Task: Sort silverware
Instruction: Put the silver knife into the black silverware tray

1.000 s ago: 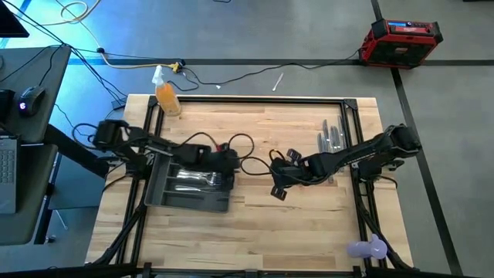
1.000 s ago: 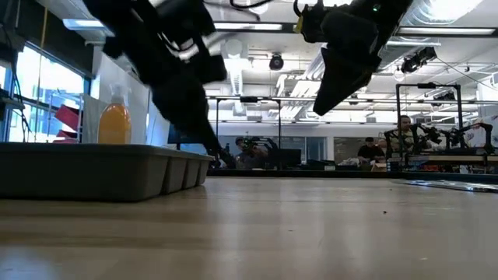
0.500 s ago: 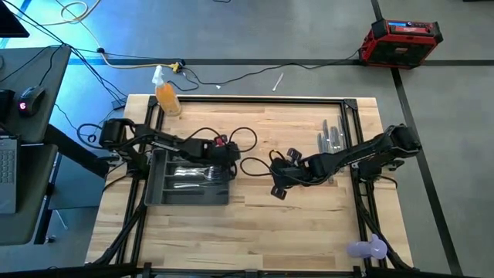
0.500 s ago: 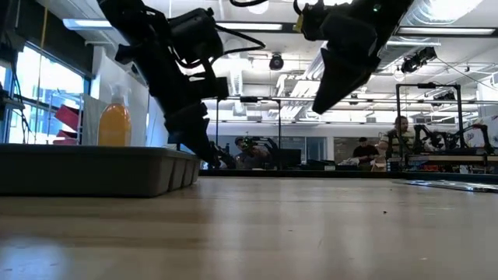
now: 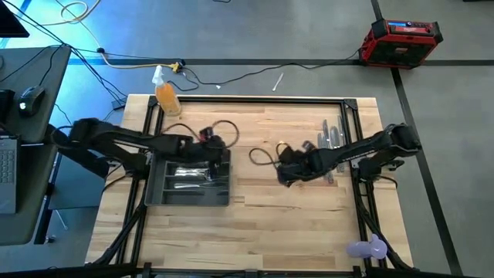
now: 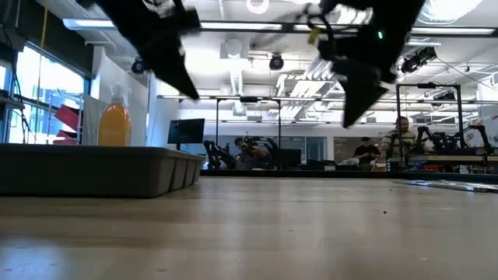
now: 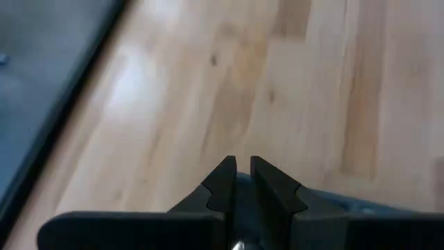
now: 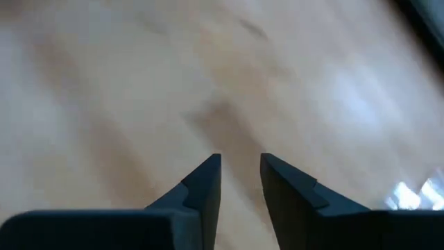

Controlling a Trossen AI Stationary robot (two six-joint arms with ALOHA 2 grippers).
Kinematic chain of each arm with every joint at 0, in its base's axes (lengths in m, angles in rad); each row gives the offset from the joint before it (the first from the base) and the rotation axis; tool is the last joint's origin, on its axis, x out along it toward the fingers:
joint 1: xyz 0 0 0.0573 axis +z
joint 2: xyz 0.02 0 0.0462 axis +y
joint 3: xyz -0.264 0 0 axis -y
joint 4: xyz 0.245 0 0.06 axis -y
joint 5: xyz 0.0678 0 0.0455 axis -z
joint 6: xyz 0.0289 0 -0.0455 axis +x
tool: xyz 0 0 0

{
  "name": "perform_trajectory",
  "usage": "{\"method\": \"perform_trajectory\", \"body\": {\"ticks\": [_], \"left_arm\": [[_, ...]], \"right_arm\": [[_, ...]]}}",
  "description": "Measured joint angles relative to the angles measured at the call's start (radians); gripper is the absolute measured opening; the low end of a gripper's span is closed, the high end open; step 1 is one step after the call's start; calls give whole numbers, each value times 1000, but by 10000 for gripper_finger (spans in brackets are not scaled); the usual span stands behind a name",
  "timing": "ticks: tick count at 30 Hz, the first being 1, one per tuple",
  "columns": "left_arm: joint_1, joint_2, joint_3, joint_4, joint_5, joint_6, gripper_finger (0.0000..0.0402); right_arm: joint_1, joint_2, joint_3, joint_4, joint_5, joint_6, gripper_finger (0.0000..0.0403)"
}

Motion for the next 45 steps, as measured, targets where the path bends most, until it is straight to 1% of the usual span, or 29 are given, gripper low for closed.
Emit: {"method": "perform_trajectory", "body": {"ticks": [1,3,6,9,12,15,18,22,25,28,30,33,36,38,40,43,45], "left_arm": [[-9,-39,0,-3,-4,-17,26],[-29,-102,0,-6,-6,-48,26],[-68,-179,1,-7,-8,-80,26],[-106,-224,-6,-7,-26,-94,26],[-137,-238,-19,-7,-57,-95,26],[-152,-230,-24,-16,-82,-95,26],[-154,-212,-24,-12,-90,-95,26],[-154,-182,-24,15,-100,-96,26],[-153,-141,-24,55,-100,-95,26],[-153,-77,-24,144,-86,-70,26],[-145,-14,-24,243,-34,-13,26],[-128,97,-23,409,72,52,26],[-107,211,-16,554,158,100,26],[-92,285,12,584,195,123,26],[-79,358,54,580,204,132,26],[-61,456,124,570,222,135,26],[-52,517,177,552,255,136,26]], "right_arm": [[-20,-1,-23,-39,-6,38,104],[-64,-3,-82,-90,-65,89,121],[-134,-9,-179,-80,-159,107,156],[-206,-16,-251,-76,-222,106,195],[-276,-32,-304,-66,-266,87,221],[-328,-57,-338,-41,-283,58,228],[-362,-90,-368,-2,-293,49,226],[-412,-125,-426,95,-375,29,220],[-439,-139,-462,130,-408,32,220],[-437,-153,-469,146,-425,51,220],[-418,-159,-461,173,-439,51,220],[-369,-154,-429,233,-471,51,220],[-313,-155,-402,349,-536,40,220],[-280,-155,-395,394,-573,10,220],[-250,-155,-375,408,-579,-14,220],[-197,-156,-340,397,-567,-39,220],[-147,-155,-324,394,-546,-35,220]]}}
